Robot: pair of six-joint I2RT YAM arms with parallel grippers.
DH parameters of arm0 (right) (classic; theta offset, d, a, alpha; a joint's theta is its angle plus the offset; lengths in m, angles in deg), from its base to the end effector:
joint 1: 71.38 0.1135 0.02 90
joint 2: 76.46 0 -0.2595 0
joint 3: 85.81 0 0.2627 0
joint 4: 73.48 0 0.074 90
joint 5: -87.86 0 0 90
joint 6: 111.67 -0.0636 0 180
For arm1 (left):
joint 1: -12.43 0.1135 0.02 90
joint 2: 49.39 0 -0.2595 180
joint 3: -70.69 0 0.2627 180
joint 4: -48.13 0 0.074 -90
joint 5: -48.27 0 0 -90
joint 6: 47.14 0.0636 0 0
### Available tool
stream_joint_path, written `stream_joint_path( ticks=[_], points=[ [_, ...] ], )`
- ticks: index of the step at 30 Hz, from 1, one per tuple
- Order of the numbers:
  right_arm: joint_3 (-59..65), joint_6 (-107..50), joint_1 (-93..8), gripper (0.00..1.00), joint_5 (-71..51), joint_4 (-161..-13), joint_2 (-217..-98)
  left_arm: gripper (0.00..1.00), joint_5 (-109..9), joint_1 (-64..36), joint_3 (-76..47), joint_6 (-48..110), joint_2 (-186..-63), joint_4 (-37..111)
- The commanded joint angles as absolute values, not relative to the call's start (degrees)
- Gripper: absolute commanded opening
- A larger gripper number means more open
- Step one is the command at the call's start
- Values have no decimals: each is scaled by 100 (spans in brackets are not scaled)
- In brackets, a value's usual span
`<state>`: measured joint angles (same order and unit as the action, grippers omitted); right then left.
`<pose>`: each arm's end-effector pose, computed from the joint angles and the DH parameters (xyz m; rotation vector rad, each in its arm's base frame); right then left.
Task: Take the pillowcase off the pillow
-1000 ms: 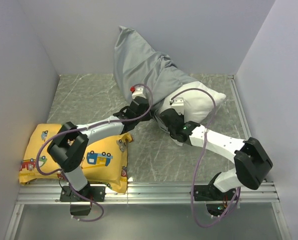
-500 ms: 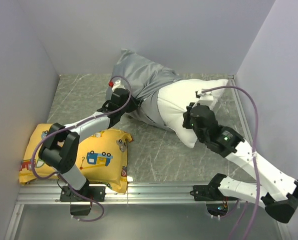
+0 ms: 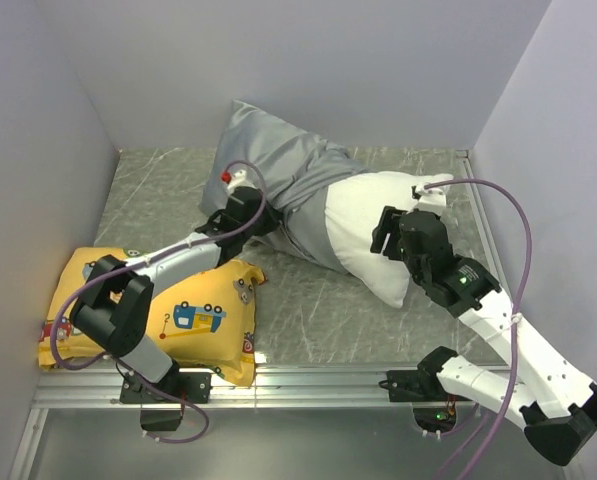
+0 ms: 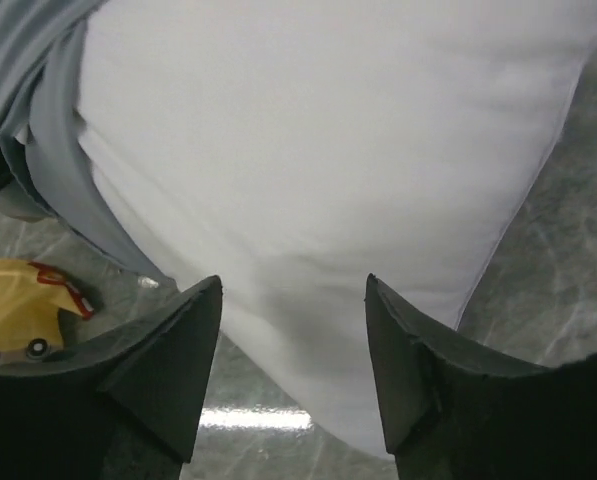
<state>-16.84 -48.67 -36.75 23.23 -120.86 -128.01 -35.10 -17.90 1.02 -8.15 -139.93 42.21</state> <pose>0.1991 0.1044 0.3297 0.1283 2.0413 0.2083 0.3406 -0.1908 0.2176 -0.4554 2.0744 -0.7579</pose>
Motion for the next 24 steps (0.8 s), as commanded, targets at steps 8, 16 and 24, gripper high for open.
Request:
stream_joint_path(
  ticks=[8, 16, 24],
  points=[
    [-1415, -4531, -3314, 88, 2510, -11386, -13611, 1, -2810, -2712, 20, -592, -13500, 3897],
    [-1381, -4794, -3507, 93, 2229, -10506, -15335, 1, -2925, -3143, -622, -355, -13763, 3546],
    [-2162, -5137, -4175, 0, 1360, -9855, -15091, 73, -2083, -3134, -904, 41, -13254, 2791]
  ],
)
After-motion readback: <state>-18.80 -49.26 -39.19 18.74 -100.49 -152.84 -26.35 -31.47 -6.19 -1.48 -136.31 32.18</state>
